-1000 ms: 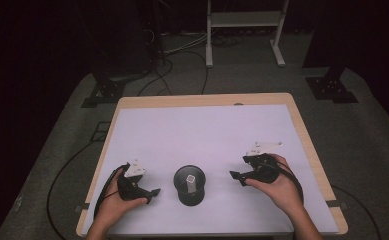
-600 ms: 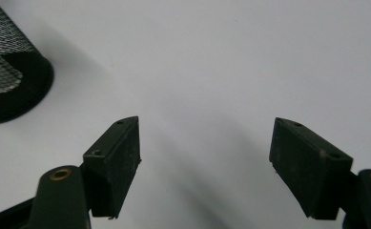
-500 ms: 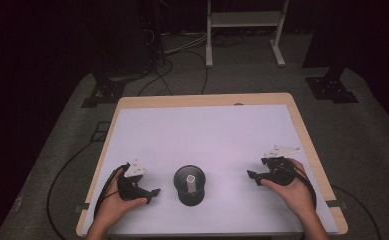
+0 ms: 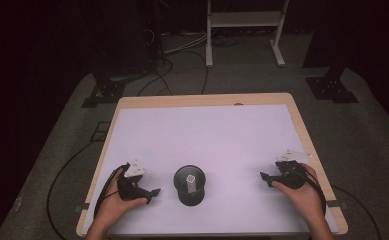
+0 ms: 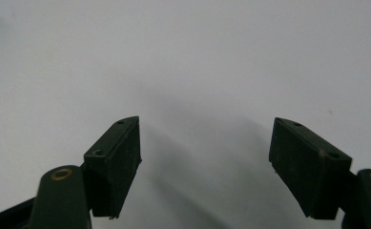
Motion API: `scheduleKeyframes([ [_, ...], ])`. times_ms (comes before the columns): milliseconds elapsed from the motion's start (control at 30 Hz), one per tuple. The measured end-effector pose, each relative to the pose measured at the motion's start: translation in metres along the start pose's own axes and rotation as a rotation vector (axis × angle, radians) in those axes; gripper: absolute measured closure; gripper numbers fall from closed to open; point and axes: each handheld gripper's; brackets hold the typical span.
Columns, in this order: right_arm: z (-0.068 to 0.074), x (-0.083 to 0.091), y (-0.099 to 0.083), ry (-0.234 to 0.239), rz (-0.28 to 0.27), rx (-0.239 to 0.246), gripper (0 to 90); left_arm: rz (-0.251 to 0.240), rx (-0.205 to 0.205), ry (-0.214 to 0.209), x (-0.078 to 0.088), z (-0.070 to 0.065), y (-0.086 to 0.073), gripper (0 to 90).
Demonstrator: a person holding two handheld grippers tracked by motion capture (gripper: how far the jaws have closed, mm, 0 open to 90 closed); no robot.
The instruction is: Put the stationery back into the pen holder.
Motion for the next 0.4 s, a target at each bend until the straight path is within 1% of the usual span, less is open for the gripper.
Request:
scheduleKeyframes([
  [67,-0.0019,-0.0015,-0.003,-0.013,0.01,0.003,25.5,0.0,0.0,0.0,0.0,0.0,0.0,0.0],
  [233,-0.0047,-0.0051,-0.0083,-0.023,0.033,-0.002,25.4,0.0,0.0,0.0,0.0,0.0,0.0,0.0],
  [400,-0.0064,-0.0051,-0.0101,-0.013,0.019,-0.009,24.7,0.0,0.0,0.0,0.0,0.0,0.0,0.0],
])
Point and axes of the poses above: each handheld gripper's, and its own axes: x roughly backward along the jaws, y roughly out of its top, z roughly to its left, and after that the axes turned 8 degrees about y, right-handed
